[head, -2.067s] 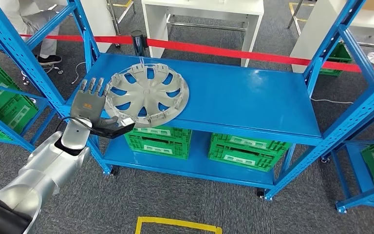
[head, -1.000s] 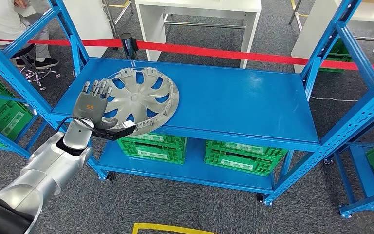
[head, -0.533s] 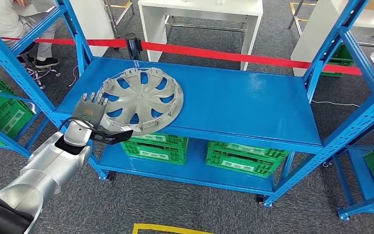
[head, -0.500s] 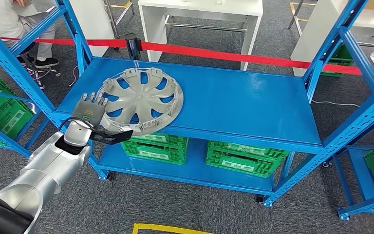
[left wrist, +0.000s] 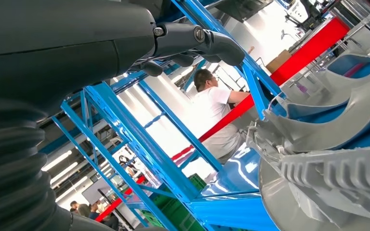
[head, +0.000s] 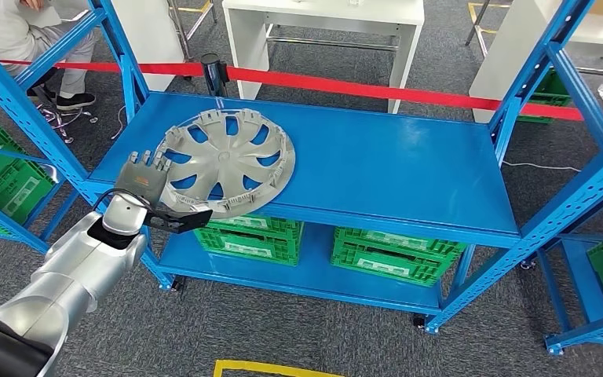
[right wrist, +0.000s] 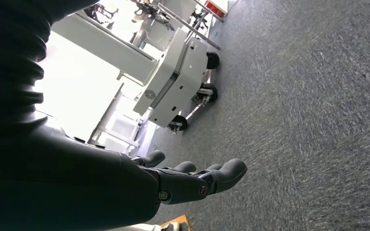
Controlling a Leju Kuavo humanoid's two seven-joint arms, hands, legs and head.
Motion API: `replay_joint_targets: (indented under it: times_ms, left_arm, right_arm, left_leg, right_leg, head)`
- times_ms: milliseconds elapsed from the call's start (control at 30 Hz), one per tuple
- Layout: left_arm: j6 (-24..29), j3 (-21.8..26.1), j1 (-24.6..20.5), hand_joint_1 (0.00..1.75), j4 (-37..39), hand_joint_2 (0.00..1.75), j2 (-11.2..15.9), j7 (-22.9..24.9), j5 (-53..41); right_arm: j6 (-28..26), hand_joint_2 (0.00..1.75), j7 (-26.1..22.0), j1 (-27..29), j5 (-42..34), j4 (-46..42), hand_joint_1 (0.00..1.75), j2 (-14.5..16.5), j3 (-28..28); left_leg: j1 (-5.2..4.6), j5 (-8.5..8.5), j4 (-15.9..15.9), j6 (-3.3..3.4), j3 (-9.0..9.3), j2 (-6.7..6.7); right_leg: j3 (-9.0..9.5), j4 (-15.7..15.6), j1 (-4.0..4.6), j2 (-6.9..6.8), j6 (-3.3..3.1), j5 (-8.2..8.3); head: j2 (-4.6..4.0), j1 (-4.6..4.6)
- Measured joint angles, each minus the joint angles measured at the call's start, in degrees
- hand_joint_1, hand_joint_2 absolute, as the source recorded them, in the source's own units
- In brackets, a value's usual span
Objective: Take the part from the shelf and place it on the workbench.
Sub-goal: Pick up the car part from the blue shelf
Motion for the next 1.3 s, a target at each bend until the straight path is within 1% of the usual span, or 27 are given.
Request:
replay_joint_targets:
  times_ms: [367, 1300]
  left_arm:
    - [2.1, 0.4, 0.1, 0.00, 0.0, 1.75, 0.0, 0.1, 0.2]
    - [3.3, 0.8, 0.5, 0.00, 0.0, 1.75, 0.2, -1.0, 0.5]
  right_arm:
    - [0.0, 1.75, -0.6, -0.1, 0.5, 0.0, 0.00, -0.1, 0.0]
    - [0.0, 1.75, -0.9, -0.1, 1.1, 0.0, 0.00, -0.3, 0.0]
  left_leg:
    - [0.00, -0.01, 0.0, 0.01, 0.00, 0.00]
    - [0.00, -0.02, 0.0, 0.03, 0.00, 0.00]
  right_leg:
    - [0.01, 0.0, 0.00, 0.00, 0.00, 0.00]
    - [0.00, 0.0, 0.00, 0.00, 0.01, 0.00]
  head:
    - [0.00, 0.00]
    - [0.00, 0.00]
